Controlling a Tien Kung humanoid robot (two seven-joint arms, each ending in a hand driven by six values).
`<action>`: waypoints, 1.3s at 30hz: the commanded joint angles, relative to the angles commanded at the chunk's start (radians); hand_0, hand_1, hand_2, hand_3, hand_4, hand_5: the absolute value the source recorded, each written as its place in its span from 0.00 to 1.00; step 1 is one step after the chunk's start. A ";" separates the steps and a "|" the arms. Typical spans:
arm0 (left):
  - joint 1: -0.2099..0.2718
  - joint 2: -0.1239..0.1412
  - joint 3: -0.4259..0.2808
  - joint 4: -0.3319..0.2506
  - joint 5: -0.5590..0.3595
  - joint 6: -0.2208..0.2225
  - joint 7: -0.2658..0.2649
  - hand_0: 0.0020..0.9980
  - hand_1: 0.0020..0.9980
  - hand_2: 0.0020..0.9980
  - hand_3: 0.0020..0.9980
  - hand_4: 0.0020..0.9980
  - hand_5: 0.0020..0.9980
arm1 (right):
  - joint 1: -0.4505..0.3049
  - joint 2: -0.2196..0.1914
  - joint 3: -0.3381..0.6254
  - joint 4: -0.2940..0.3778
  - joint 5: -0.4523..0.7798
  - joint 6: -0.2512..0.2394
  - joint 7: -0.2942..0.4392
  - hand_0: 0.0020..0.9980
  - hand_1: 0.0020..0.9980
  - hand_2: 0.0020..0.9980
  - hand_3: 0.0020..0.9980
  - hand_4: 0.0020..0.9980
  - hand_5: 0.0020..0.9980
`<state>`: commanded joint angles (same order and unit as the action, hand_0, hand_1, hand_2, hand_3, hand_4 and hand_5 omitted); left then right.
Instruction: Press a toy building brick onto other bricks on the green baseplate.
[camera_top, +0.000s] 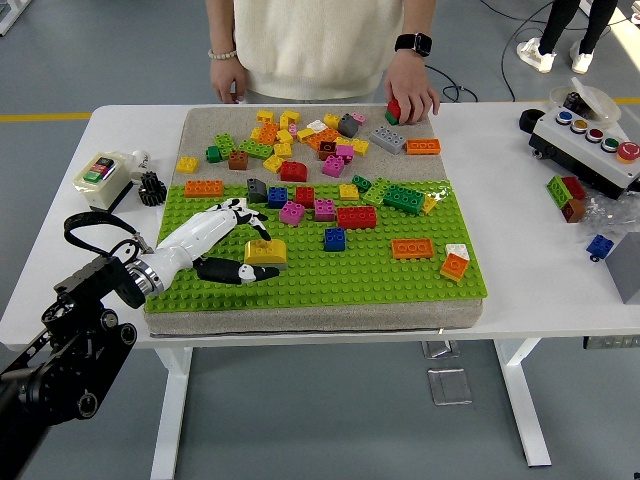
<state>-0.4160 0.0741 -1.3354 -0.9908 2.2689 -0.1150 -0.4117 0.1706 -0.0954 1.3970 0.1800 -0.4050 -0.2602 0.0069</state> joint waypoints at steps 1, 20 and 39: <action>0.000 -0.001 0.003 0.009 0.000 0.001 0.000 1.00 0.89 0.84 0.60 1.00 0.64 | 0.000 0.000 0.000 0.000 0.000 0.000 0.000 0.74 0.66 0.71 0.59 0.92 0.51; 0.003 0.012 -0.015 -0.067 0.000 -0.019 0.000 1.00 0.89 0.84 0.60 1.00 0.63 | -0.001 0.002 -0.001 0.000 -0.001 -0.003 0.001 0.74 0.66 0.71 0.59 0.92 0.51; -0.021 0.054 -0.087 -0.136 0.000 0.002 -0.010 1.00 0.84 0.80 0.77 1.00 0.64 | 0.001 -0.001 0.013 0.000 -0.004 0.008 -0.002 0.74 0.66 0.71 0.59 0.92 0.51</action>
<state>-0.4373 0.1281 -1.4219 -1.1268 2.2689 -0.1131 -0.4221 0.1715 -0.0962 1.4097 0.1800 -0.4088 -0.2518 0.0049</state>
